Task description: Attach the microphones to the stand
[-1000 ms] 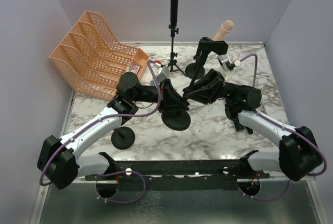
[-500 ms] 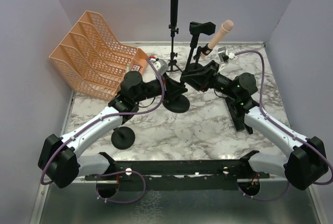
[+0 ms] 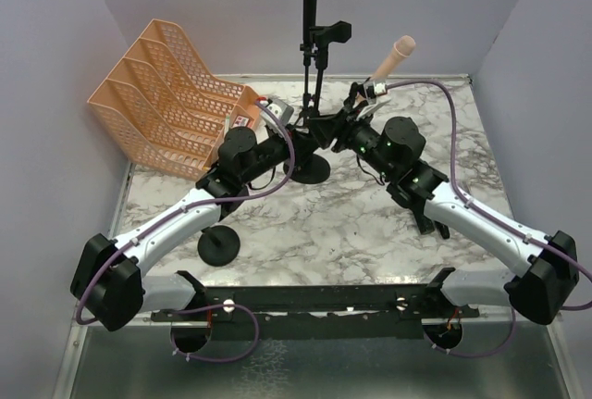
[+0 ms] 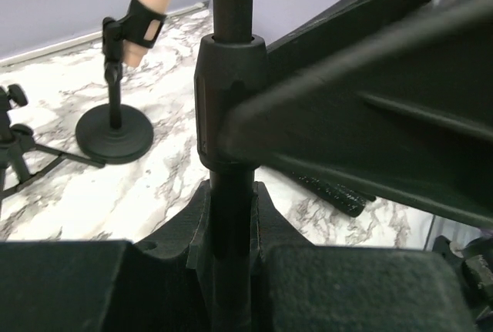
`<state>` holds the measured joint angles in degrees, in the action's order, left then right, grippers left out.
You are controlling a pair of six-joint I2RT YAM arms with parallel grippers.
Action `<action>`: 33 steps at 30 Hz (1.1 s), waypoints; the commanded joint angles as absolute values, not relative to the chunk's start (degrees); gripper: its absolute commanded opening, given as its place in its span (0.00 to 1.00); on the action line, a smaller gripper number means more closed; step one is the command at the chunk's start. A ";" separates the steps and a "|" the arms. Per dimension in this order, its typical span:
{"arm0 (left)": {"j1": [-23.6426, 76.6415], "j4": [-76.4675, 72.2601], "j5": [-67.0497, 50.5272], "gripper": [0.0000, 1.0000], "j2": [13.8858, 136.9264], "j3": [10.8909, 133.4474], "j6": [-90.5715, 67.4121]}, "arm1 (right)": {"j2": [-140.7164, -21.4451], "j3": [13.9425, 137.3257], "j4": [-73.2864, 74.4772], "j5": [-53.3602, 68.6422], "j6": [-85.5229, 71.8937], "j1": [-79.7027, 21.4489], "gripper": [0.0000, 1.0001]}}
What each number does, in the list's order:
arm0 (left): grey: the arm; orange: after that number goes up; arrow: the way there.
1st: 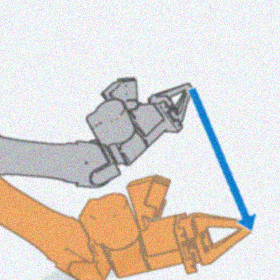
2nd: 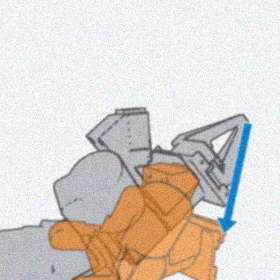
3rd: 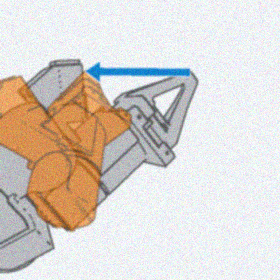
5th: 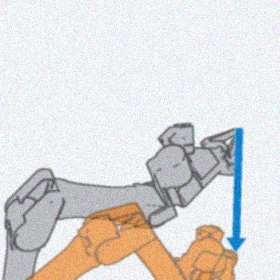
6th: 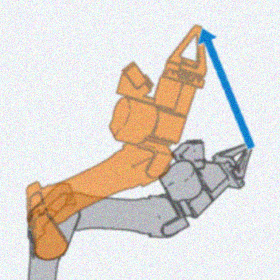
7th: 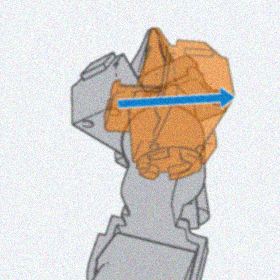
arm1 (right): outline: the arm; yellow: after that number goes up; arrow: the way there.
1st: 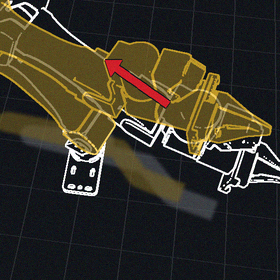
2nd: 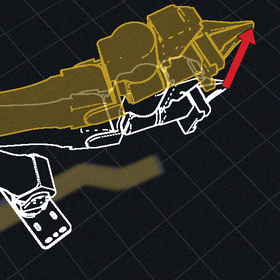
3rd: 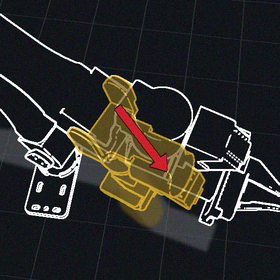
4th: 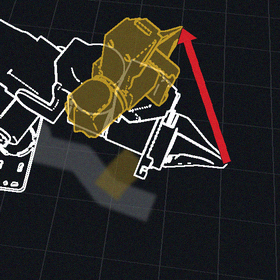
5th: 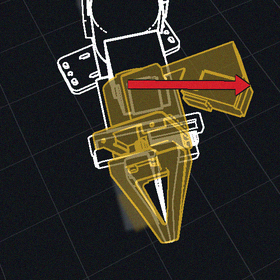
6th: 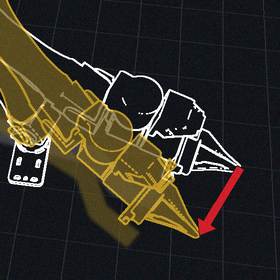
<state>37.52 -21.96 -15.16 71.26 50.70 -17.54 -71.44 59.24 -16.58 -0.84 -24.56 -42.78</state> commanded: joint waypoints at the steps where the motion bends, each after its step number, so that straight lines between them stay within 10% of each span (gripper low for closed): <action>1: 36.47 -24.08 -14.45 0.00 70.52 49.50 -18.73 | -67.67 57.91 -18.11 3.85 -25.87 -43.95 0.58; 14: 35.33 -23.99 -38.42 0.00 64.69 51.60 -27.52 | -61.83 49.49 -33.02 40.11 -35.70 -26.92 0.75; 33: 35.85 -24.39 -61.94 0.00 66.60 57.24 -28.68 | -71.53 50.62 -71.95 61.30 -59.86 -26.54 0.52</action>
<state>35.64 -20.95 -57.14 67.20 54.94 -29.19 -70.46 49.39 -59.55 58.85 -52.25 -26.48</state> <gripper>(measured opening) 0.150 0.532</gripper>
